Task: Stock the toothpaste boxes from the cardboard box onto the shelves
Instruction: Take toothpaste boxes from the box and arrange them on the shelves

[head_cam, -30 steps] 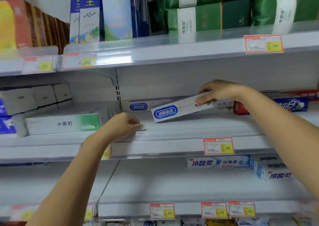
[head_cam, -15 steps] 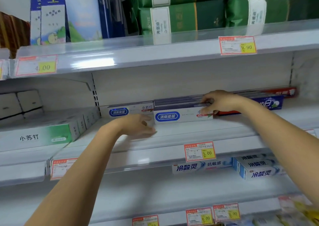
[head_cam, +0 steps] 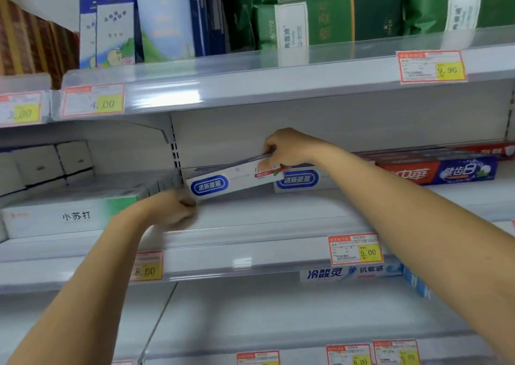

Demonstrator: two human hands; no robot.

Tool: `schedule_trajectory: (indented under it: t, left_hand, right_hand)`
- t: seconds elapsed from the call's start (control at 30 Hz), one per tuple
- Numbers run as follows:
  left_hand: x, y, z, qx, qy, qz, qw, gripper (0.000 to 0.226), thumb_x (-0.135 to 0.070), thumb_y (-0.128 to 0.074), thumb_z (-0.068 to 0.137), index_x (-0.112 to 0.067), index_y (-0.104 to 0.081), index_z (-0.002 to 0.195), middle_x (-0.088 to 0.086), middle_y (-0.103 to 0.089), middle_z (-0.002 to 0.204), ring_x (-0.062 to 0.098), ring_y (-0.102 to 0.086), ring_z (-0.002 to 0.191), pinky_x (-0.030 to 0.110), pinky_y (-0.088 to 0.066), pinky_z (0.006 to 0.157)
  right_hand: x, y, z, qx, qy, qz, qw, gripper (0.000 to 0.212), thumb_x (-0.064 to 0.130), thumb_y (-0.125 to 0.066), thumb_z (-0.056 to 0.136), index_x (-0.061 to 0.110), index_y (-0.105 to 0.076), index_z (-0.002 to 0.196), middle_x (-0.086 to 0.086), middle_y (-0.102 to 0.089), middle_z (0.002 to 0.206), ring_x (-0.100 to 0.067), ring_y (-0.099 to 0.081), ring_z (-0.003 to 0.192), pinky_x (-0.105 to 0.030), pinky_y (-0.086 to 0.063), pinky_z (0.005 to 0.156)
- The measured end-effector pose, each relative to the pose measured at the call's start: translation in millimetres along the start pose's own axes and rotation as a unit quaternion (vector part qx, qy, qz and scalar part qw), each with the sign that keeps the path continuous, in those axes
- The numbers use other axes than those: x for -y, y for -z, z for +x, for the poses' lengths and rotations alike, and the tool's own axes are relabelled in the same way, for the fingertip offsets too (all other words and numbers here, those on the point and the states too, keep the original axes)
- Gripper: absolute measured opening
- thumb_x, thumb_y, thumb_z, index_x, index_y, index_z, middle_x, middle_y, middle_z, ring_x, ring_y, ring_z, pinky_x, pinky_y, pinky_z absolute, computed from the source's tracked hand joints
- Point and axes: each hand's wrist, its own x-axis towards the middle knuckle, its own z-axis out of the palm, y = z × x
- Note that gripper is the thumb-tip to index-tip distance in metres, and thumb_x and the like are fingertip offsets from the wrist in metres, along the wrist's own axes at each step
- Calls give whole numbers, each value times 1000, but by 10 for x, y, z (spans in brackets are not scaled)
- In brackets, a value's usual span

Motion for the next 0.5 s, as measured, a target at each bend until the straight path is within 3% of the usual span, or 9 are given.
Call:
schedule_trajectory:
  t: [0.1, 0.2, 0.3, 0.5]
  left_hand:
    - [87, -77, -1, -23, -7, -33, 999, 29, -27, -45, 98, -12, -65, 83, 4, -66, 81, 21, -58, 79, 25, -39, 68]
    - [91, -111, 5, -21, -12, -34, 999, 30, -27, -42, 99, -10, -65, 91, 1, -63, 79, 18, -56, 76, 24, -37, 66]
    - [141, -138, 58, -32, -25, -48, 998, 28, -27, -44, 97, -14, -60, 78, -1, -61, 70, 12, -52, 64, 26, -36, 63]
    - [158, -169, 90, -56, -21, -57, 997, 38, -29, -46, 96, -18, -49, 60, -2, -54, 59, 13, -48, 57, 25, -34, 56]
  right_hand:
    - [182, -165, 322, 19, -1, 2, 1000, 31, 30, -70, 83, 2, -68, 96, -9, -71, 83, -18, -66, 57, -16, -47, 49]
    - [207, -326, 535, 27, -8, -18, 999, 34, 32, -69, 83, -1, -69, 91, -10, -70, 79, -21, -63, 59, -20, -46, 51]
    - [163, -459, 656, 14, -16, -101, 995, 35, 36, -70, 82, 6, -57, 69, -4, -54, 65, -21, -52, 65, -24, -35, 51]
    - [54, -517, 731, -12, -46, -206, 977, 39, 24, -71, 82, 10, -44, 58, -3, -46, 64, -19, -47, 58, -23, -32, 47]
